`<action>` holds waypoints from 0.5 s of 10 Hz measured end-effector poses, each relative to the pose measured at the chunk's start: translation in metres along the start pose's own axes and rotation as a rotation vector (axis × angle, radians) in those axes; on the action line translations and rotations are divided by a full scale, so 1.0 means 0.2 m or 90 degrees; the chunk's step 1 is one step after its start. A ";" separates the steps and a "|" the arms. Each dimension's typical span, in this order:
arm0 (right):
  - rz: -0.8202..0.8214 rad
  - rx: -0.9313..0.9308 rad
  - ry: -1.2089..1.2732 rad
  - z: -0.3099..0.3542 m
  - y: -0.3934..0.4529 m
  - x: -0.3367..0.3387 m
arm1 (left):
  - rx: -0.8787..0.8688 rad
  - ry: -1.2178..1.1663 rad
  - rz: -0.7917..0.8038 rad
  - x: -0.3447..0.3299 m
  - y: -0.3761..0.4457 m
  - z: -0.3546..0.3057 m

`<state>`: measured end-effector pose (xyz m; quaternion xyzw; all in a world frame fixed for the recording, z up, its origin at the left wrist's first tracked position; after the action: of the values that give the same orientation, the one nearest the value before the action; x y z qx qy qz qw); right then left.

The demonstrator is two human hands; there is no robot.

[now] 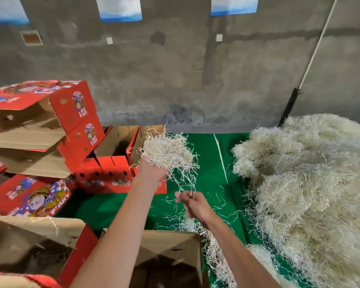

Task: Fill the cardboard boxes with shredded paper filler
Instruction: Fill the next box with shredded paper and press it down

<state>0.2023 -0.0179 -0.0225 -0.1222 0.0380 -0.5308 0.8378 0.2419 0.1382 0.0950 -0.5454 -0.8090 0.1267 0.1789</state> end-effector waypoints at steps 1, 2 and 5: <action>-0.198 -0.110 0.100 -0.15 -0.03 0.16 | 0.037 -0.136 0.008 0.16 0.11 0.00; -0.370 -0.259 0.139 -0.32 -0.11 0.34 | 0.032 -0.173 0.046 0.29 0.06 0.00; -0.312 -0.119 -0.286 -0.01 -0.11 0.22 | -0.009 -0.328 0.189 0.29 -0.06 0.17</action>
<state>0.2010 -0.0678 -0.0168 -0.3173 -0.1294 -0.6706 0.6579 0.1971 0.1867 0.0783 -0.6088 -0.7401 0.2800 -0.0565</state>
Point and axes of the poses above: each hand's wrist, its own y-axis towards the middle knuckle, its own x-axis out of the back of the hand, z = x × y, the point moved 1 cm from there along y, towards the middle knuckle, and after that the axes turned 9 degrees about z, right-handed, at the moved point
